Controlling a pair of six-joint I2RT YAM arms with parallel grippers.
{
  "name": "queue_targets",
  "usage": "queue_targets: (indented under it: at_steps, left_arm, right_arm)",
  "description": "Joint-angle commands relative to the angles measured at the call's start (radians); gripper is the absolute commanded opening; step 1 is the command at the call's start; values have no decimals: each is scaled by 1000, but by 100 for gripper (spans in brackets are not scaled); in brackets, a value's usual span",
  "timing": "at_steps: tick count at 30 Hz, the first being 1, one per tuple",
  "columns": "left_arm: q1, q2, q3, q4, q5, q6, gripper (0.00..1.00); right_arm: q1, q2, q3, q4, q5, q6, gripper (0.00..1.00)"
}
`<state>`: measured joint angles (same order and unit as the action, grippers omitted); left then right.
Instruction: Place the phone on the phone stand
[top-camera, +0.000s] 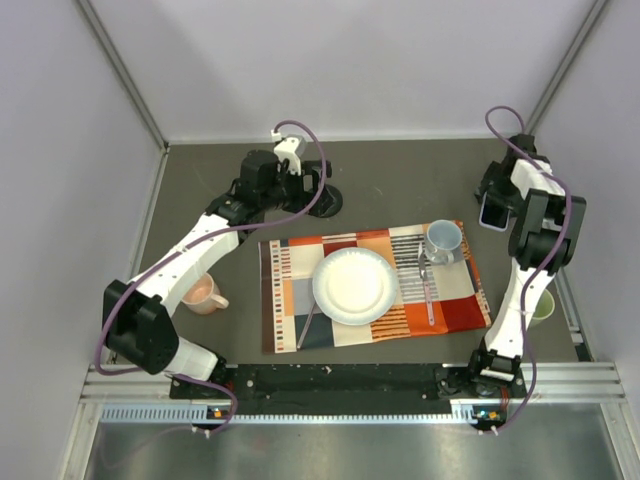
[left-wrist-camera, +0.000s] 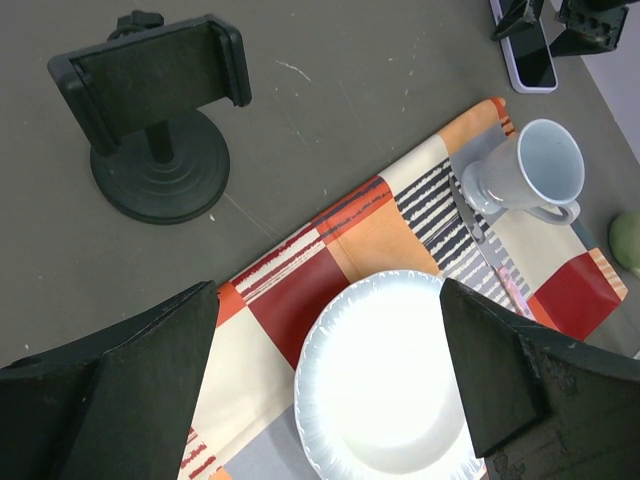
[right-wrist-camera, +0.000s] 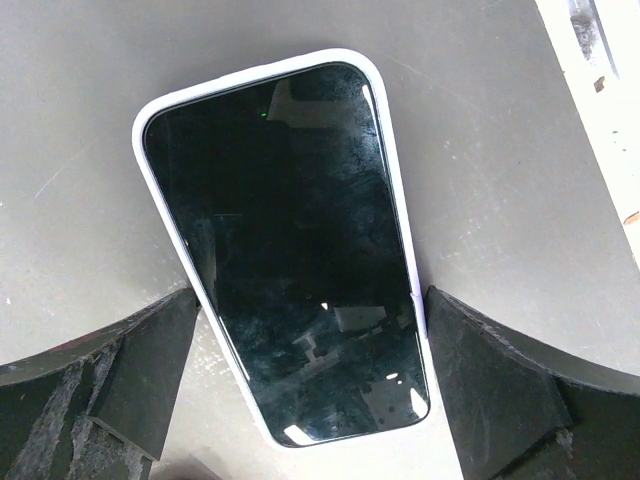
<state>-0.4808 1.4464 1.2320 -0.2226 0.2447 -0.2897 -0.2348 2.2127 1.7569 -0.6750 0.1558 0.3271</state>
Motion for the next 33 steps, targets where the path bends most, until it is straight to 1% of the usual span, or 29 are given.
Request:
queue_targets:
  at_steps: [1,3,4,7,12,15,18,19,21,22,24,25,27,28,33]
  left_arm:
    - [-5,-34,41,-14,-8,-2,97]
    - [-5,-31,49,-20,-8,-2,97]
    - [-5,-29,52,-23,-7,0,97]
    - [-5,-17,58,-29,-1,-3,97]
    - [-8,-3,61,-32,10,-12,97]
    - [-10,-3,63,-32,7,-12,97]
    - [-12,-6,58,-32,8,-17,97]
    - [-13,-7,55,-32,11,-19,97]
    - [-13,-15,47,-34,8,-17,96]
    - [-13,-18,44,-34,4,-14,97]
    - [-13,-29,38,-34,-1,-11,97]
    - [-13,-32,37,-37,-5,-6,97]
    - [-13,-40,37,-40,-7,-3,97]
    - [-13,-41,37,-43,-8,0,97]
    - [-13,-44,35,-41,-5,0,97]
  right_arm:
    - [-6,33,13,-57,-50,-40,94]
    - [-6,36,15,-57,-48,-42,91]
    - [-8,39,19,-58,-45,-40,85]
    - [-18,54,30,-70,-56,-37,78]
    - [-29,54,26,-74,-79,-42,75]
    - [-29,55,29,-77,-65,-36,71]
    - [-29,38,21,-71,-65,-31,59]
    - [-29,18,15,-57,-68,-30,52]
    - [-29,-2,-17,-29,-82,-28,42]
    - [-29,-19,-26,-20,-82,-30,34]
    - [-29,-22,-34,-6,-75,-31,24]
    - [-29,-25,-36,-5,-70,-33,14]
    - [-29,-31,-40,2,-75,-39,1]
    - [-29,-34,-46,5,-78,-40,0]
    - [-29,-108,-114,77,-87,-36,0]
